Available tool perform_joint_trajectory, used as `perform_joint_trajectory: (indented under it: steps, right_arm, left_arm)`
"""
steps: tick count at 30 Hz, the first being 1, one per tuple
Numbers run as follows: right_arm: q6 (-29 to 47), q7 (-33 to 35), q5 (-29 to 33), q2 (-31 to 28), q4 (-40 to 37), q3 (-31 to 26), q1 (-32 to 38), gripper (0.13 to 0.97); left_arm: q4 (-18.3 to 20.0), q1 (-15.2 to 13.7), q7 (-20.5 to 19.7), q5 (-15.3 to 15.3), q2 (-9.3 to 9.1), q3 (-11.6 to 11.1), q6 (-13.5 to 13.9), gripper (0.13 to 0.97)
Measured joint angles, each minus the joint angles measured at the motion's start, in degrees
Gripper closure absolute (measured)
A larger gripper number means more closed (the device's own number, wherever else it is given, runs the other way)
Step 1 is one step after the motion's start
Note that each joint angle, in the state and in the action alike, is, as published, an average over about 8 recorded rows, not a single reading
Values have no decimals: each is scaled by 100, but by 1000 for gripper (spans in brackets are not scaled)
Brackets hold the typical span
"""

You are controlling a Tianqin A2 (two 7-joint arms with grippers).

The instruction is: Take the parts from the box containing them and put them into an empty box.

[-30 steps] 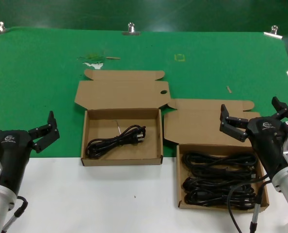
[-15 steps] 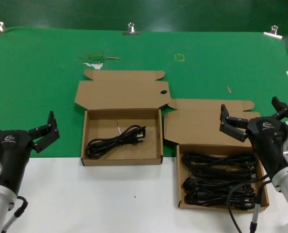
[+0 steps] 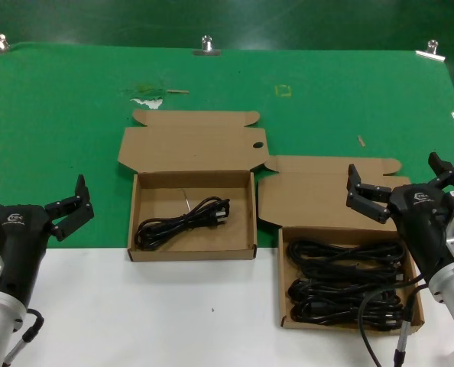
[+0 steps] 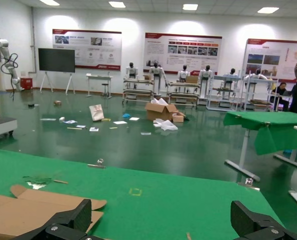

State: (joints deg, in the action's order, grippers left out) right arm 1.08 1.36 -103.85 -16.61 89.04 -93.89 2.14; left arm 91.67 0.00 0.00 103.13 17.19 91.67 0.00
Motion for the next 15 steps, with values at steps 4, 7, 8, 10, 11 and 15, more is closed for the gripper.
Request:
perform_joint_trajectory:
  steps: [4, 7, 8, 10, 11, 15]
  right_arm:
    - [0, 0, 0, 0, 0, 0, 0, 129]
    - [0, 0, 0, 0, 0, 0, 0, 129]
    - [0, 0, 0, 0, 0, 0, 0, 129]
    - [0, 0, 0, 0, 0, 0, 0, 129]
    - [0, 0, 0, 0, 0, 0, 0, 129]
    - [0, 0, 0, 0, 0, 0, 0, 129]
  left_arm:
    - [0, 0, 0, 0, 0, 0, 0, 132]
    - [0, 0, 0, 0, 0, 0, 0, 132]
    - [0, 0, 0, 0, 0, 0, 0, 132]
    - [0, 0, 0, 0, 0, 0, 0, 132]
    - [0, 0, 0, 0, 0, 0, 0, 132]
    - [0, 0, 0, 0, 0, 0, 0, 132]
